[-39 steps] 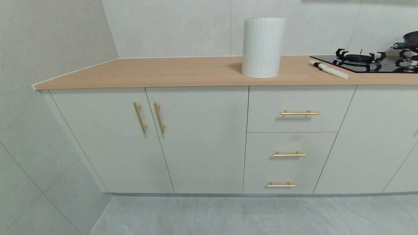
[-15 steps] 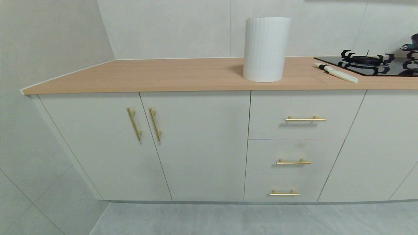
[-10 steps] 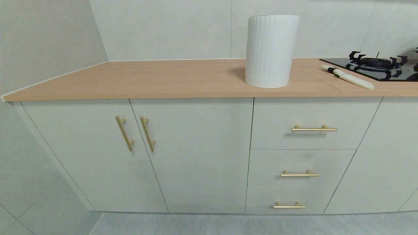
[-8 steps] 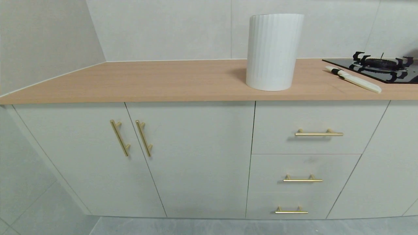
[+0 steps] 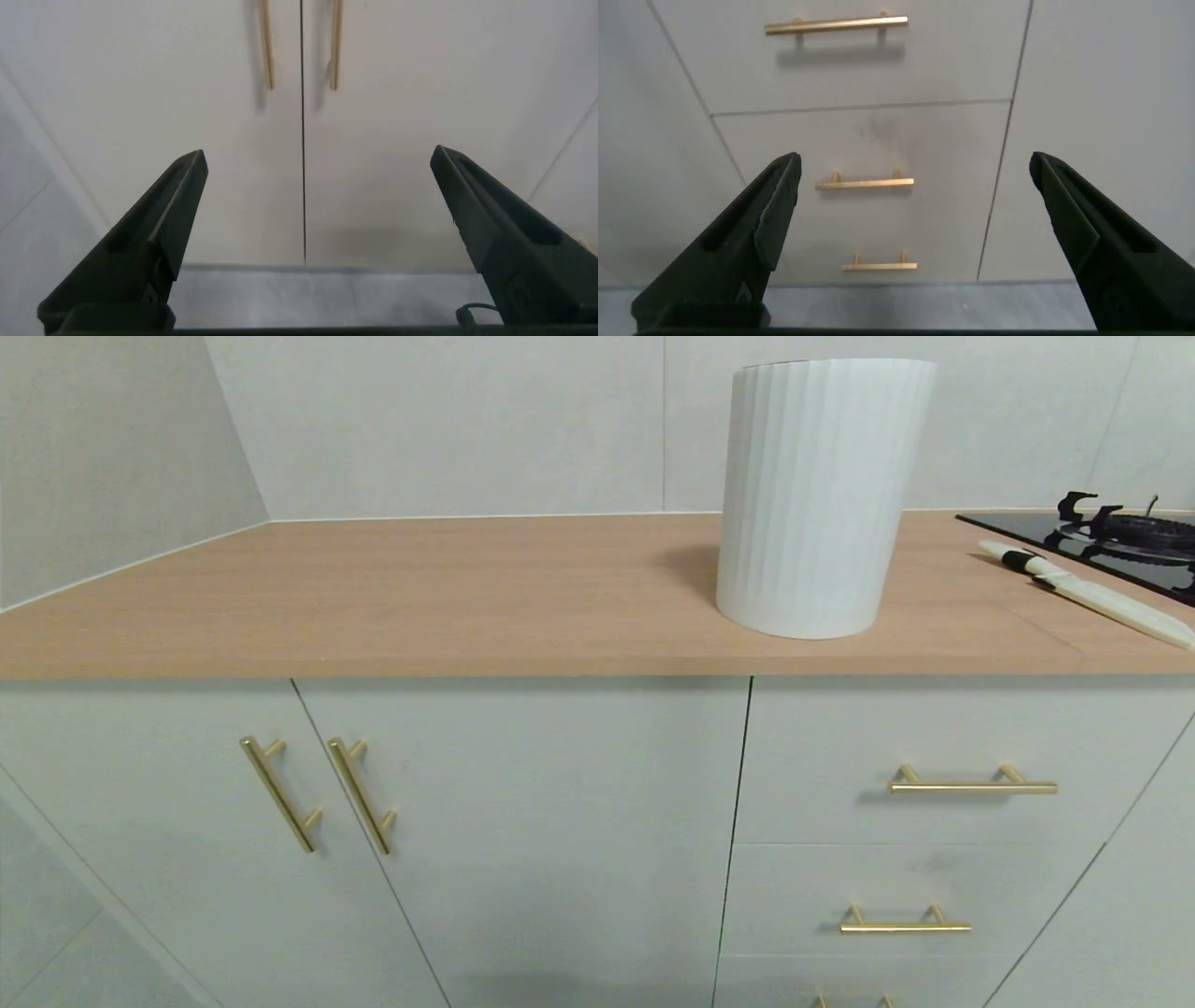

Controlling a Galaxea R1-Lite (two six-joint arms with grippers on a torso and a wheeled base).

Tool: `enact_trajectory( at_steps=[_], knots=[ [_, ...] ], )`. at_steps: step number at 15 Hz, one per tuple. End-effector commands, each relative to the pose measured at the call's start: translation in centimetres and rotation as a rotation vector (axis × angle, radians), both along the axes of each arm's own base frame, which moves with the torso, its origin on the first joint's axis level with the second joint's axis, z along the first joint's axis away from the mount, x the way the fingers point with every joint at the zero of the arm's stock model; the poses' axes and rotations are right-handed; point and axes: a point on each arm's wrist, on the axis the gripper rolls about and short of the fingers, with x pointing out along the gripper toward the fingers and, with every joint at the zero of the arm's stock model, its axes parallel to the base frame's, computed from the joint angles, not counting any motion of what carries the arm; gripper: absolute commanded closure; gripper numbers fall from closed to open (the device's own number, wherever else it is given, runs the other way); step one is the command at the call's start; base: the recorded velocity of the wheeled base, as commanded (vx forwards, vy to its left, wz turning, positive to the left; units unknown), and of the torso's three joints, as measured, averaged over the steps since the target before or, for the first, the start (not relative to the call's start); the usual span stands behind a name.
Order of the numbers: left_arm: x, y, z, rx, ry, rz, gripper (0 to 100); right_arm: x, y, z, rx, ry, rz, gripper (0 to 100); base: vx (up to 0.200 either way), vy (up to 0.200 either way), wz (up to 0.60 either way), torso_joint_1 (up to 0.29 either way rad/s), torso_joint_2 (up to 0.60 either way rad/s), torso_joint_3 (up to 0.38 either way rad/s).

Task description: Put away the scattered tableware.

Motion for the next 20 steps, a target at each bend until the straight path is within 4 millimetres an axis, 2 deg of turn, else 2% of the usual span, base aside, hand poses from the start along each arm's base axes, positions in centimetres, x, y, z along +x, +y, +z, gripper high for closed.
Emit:
enact_trajectory(
  at_steps=[1, 20],
  knots=[
    [0.01, 0.0, 0.01, 0.0, 0.001, 0.002, 0, 0.02, 0.0, -0.03, 0.0, 0.003, 0.0, 0, 0.2, 0.0, 0.0, 0.002, 0.0, 0.002],
    [0.01, 0.0, 0.01, 0.0, 0.001, 0.003, 0, 0.02, 0.0, -0.03, -0.005, 0.003, 0.0, 0, 0.0, 0.0, -0.03, 0.0, 0.0, 0.0]
  ],
)
